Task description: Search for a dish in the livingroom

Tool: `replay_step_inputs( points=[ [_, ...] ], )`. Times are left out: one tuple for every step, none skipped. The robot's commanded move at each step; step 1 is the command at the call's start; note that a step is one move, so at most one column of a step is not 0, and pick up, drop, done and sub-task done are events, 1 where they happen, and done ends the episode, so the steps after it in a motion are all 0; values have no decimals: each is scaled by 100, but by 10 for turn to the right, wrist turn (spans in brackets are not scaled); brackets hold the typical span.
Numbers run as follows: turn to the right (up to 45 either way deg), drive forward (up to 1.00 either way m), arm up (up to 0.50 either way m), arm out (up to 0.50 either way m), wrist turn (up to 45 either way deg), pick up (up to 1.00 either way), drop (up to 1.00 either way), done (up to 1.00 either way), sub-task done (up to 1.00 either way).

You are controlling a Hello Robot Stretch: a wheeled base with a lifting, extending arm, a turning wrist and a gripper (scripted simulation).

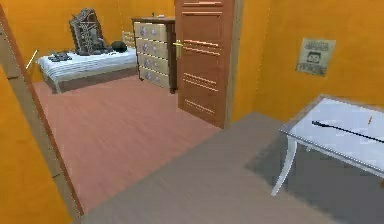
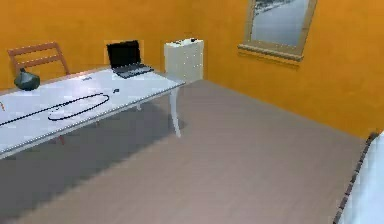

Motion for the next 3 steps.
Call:
replay_step_inputs(
  points=[
    [-60,0,0,0,0,0,0,0,0],
    [0,100,0,0,0,0,0,0,0],
    [-90,0,0,0,0,0,0,0,0]
  ],
)
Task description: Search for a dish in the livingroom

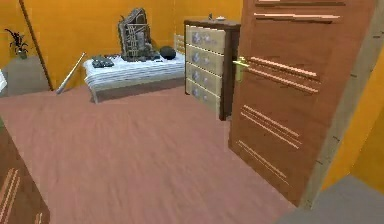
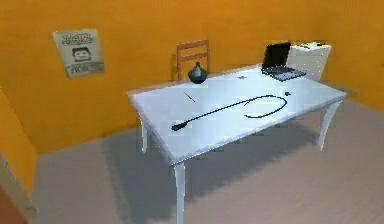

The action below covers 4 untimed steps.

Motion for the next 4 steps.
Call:
replay_step_inputs(
  points=[
    [0,25,0,0,0,0,0,0,0],
    [-300,0,0,0,0,0,0,0,0],
    [0,100,0,0,0,0,0,0,0],
    [-60,0,0,0,0,0,0,0,0]
  ],
)
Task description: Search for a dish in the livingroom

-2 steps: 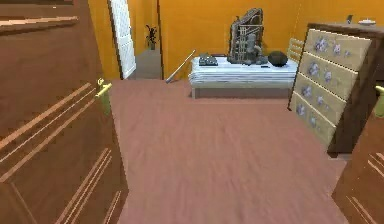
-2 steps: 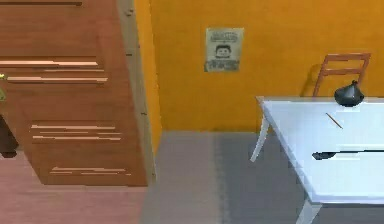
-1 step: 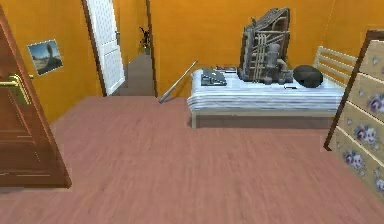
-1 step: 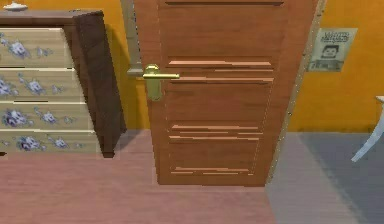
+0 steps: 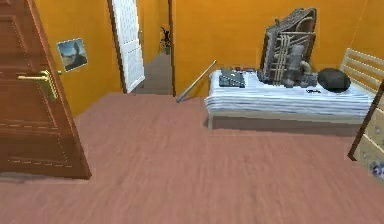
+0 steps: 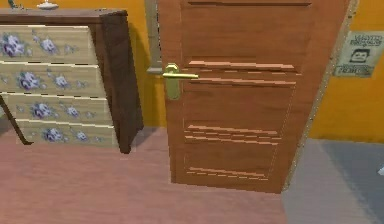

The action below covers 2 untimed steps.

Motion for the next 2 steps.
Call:
replay_step_inputs(
  points=[
    [0,40,0,0,0,0,0,0,0],
    [-450,0,0,0,0,0,0,0,0]
  ],
)
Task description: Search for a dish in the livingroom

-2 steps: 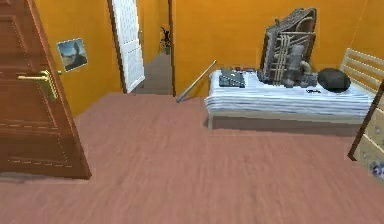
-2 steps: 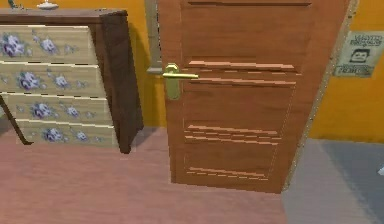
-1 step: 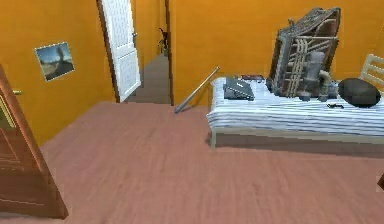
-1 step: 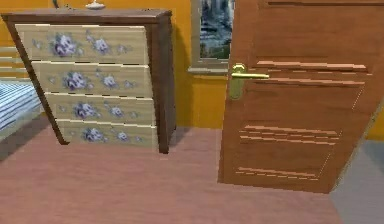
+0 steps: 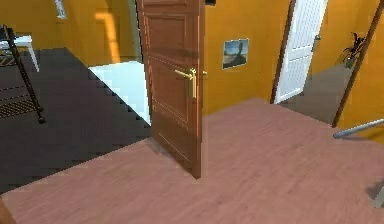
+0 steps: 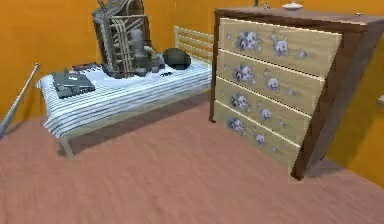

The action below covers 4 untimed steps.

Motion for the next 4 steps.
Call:
replay_step_inputs(
  points=[
    [-120,0,0,0,0,0,0,0,0],
    [0,70,0,0,0,0,0,0,0],
    [-240,0,0,0,0,0,0,0,0],
    [0,5,0,0,0,0,0,0,0]
  ],
)
